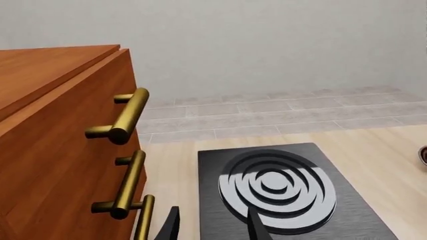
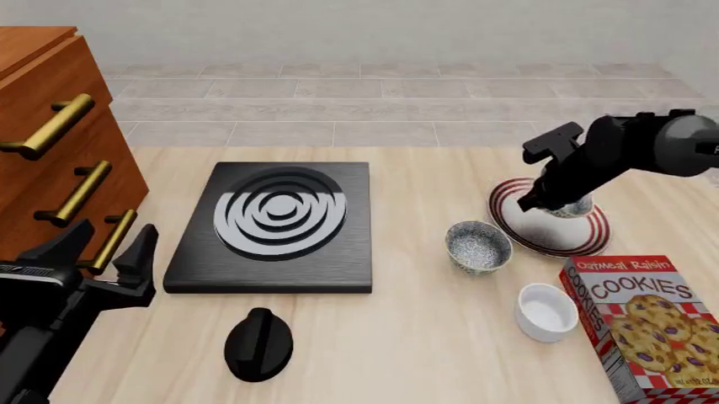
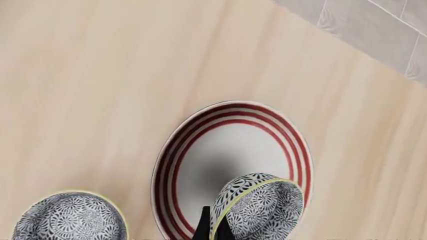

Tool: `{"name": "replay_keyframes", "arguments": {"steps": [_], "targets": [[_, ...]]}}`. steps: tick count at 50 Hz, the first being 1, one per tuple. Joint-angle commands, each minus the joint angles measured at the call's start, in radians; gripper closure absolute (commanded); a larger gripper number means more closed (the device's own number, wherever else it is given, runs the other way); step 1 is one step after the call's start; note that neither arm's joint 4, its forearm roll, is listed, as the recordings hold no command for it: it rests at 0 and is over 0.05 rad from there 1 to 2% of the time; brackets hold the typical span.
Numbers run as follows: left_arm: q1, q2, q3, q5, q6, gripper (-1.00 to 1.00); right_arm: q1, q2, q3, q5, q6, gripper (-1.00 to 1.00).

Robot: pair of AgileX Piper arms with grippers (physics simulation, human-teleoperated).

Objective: Pick the akita bowl from table center and place it on the plate.

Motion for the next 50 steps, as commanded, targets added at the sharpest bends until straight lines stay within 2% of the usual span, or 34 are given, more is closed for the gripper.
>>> {"name": "replay_keyframes", "arguments": {"steps": [1, 25, 41, 42, 50], "targets": [[0.000, -0.002, 0.000, 0.000, 0.000, -1.00, -0.032, 0.022, 0.011, -0.016, -0.040, 1.00], [-0.003, -0.001, 0.000, 0.000, 0.002, -1.00, 0.013, 0.028, 0.047, -0.038, 0.005, 1.00], [-0.005, 0.000, 0.000, 0.000, 0.002, -1.00, 0.021, 0.020, 0.055, -0.045, 0.008, 1.00], [-0.005, 0.001, 0.000, 0.000, 0.002, -1.00, 0.022, 0.018, 0.059, -0.048, 0.006, -1.00], [-0.007, 0.000, 0.000, 0.000, 0.003, -1.00, 0.024, 0.012, 0.065, -0.052, 0.001, -1.00]]}}
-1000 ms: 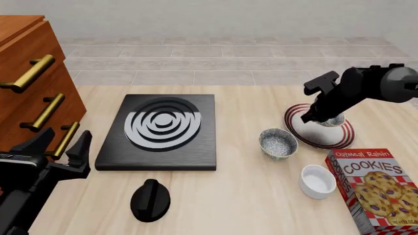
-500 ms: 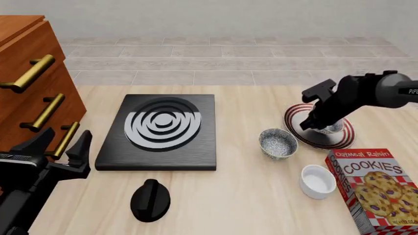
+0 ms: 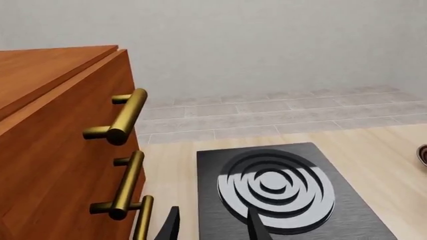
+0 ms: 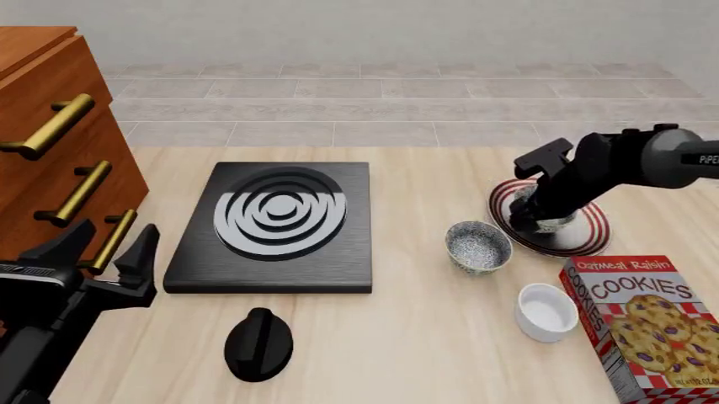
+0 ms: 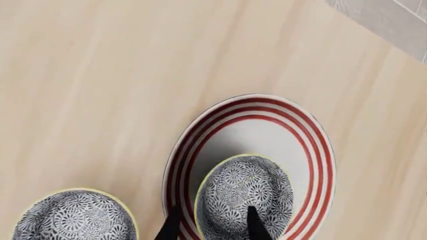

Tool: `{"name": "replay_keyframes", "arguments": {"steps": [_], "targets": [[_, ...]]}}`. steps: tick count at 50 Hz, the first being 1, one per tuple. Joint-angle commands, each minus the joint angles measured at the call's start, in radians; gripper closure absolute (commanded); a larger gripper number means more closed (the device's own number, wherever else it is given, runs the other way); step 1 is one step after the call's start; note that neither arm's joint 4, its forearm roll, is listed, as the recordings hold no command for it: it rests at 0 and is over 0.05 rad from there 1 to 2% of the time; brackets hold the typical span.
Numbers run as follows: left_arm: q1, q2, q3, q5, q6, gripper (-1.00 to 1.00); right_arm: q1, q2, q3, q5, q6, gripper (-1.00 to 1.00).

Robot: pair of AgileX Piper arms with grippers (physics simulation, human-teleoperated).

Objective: Pick the akita bowl from table center and place it on the plate.

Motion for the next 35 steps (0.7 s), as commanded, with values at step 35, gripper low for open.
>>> {"name": "replay_keyframes", "arguments": {"steps": [35], "targets": [[-0.004, -0.001, 0.000, 0.000, -0.002, -1.00, 0.059, -0.252, 0.157, -0.030, 0.060, -1.00]]}}
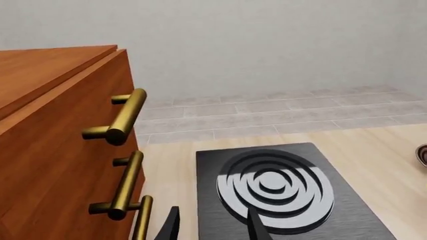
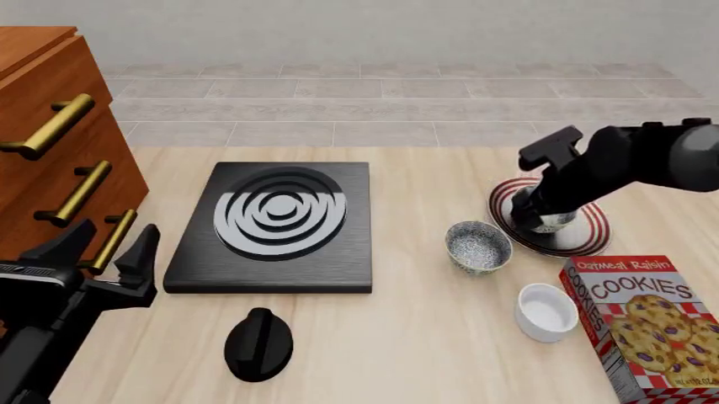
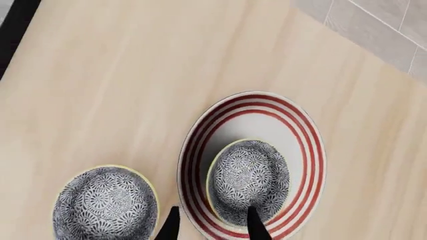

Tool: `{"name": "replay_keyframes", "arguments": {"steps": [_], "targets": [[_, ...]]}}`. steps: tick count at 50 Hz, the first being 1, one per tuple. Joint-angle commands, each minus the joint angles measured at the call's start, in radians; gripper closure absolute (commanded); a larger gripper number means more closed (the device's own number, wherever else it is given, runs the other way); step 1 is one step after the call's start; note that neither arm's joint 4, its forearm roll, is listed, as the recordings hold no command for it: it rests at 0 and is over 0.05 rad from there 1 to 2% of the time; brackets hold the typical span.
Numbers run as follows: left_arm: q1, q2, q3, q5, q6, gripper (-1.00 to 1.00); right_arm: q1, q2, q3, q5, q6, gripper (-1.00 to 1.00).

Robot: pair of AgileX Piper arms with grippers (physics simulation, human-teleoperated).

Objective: Pick the akita bowl from table center and place it on the plate.

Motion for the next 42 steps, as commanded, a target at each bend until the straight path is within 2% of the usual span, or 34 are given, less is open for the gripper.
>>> {"name": "replay_keyframes", "arguments": {"steps": [1, 7, 15, 22, 23, 24, 27, 30, 34, 42], "targets": [[-0.001, -0.001, 0.000, 0.000, -0.001, -1.00, 0.027, -0.115, 0.073, -0.014, 0.029, -1.00], [-0.002, 0.000, 0.000, 0.000, -0.001, -1.00, 0.009, -0.199, 0.130, -0.029, -0.027, -1.00], [-0.004, -0.003, 0.000, 0.000, -0.002, -1.00, 0.027, -0.338, 0.219, -0.057, -0.014, -1.00], [-0.006, -0.006, 0.000, 0.000, -0.005, -1.00, 0.059, -0.455, 0.296, -0.075, 0.049, -1.00], [-0.008, -0.007, 0.000, 0.001, -0.003, -1.00, 0.076, -0.502, 0.302, -0.068, 0.082, -1.00], [-0.008, -0.007, 0.000, 0.001, -0.003, -1.00, 0.076, -0.503, 0.302, -0.068, 0.082, -1.00], [-0.012, -0.008, 0.000, 0.001, -0.002, -1.00, 0.112, -0.572, 0.308, -0.044, 0.142, -1.00], [-0.015, -0.012, 0.000, 0.003, -0.002, -1.00, 0.133, -0.663, 0.313, -0.023, 0.174, -1.00], [-0.018, -0.013, 0.001, 0.002, -0.001, -1.00, 0.203, -0.762, 0.316, 0.005, 0.243, -1.00], [-0.018, -0.028, 0.001, 0.018, 0.000, -1.00, 0.228, -0.882, 0.353, 0.002, 0.285, -1.00]]}}
